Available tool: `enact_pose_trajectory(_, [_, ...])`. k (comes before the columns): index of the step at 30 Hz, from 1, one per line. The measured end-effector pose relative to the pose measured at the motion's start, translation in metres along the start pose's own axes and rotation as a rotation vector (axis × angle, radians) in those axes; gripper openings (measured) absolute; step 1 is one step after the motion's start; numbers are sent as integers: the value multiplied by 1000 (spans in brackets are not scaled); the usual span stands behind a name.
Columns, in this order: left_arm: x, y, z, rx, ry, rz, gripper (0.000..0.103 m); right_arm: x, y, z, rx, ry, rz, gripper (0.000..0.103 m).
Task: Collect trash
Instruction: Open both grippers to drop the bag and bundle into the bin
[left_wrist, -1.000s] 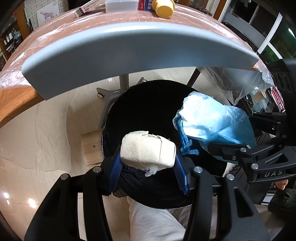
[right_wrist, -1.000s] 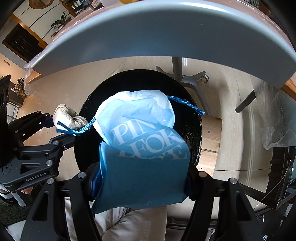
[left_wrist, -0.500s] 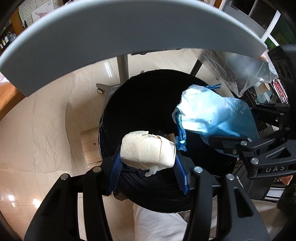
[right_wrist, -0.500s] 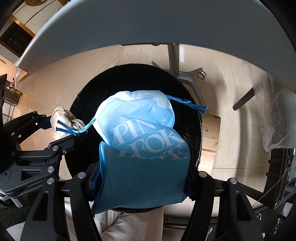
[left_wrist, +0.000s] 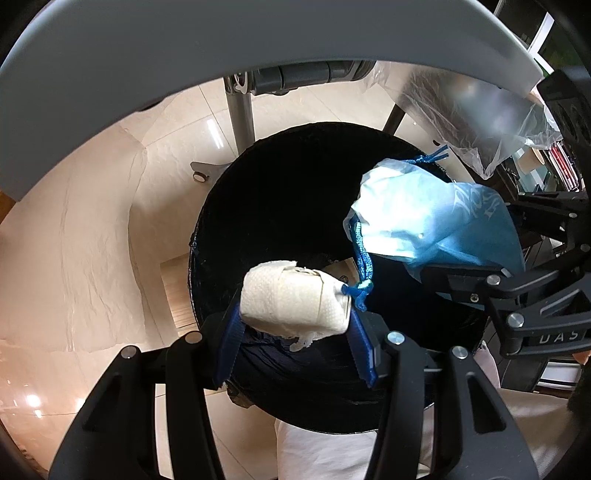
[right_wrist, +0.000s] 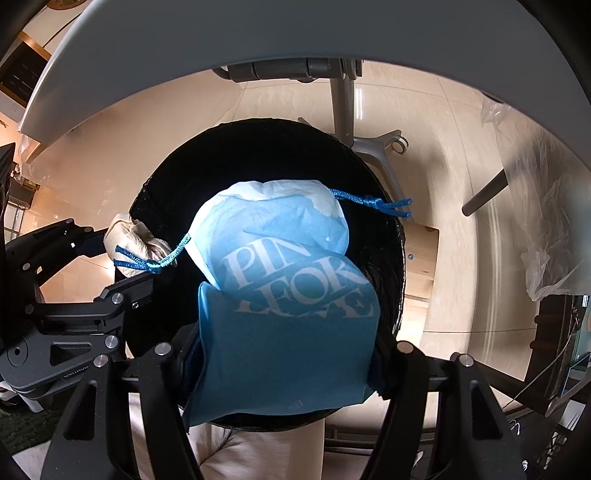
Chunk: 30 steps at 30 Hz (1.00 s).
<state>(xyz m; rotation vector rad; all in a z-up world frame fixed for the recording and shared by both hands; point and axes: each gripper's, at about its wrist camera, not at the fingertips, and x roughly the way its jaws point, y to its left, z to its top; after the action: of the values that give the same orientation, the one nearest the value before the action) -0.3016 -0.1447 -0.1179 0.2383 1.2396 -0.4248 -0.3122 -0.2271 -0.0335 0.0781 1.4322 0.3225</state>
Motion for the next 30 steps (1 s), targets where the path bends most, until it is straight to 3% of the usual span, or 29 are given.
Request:
enact_pose_trajectory(6, [3,1,2,-1,5,20,53,2,-2,0,11,7,8,68])
enact_pose_trajectory(8, [3,3,3,-9,-1,11,62,2,-6,0,28,11,17,75])
enact_pose_trajectory(9, [2,4,3,-15,-6,4,73,3,-8,0,36,10,22,78])
enact_pose_trajectory(10, [0,5,3,-22,-16,5,78,3,-10,0,48,11,28,79])
enact_pose_trajectory(20, [-3,13,3,-78,-15,-14,84,-4,-15,-5,68,4,31,80])
enact_pose_trajectory(26, [-6,13,-2,-85,-4,5,85,-25,-17,-15,60,-39,12,81])
enact_pose_trajectory(30, [-26,16,-6,-94,-42,5,85,-53,-20,-24,45,-100,-2,81])
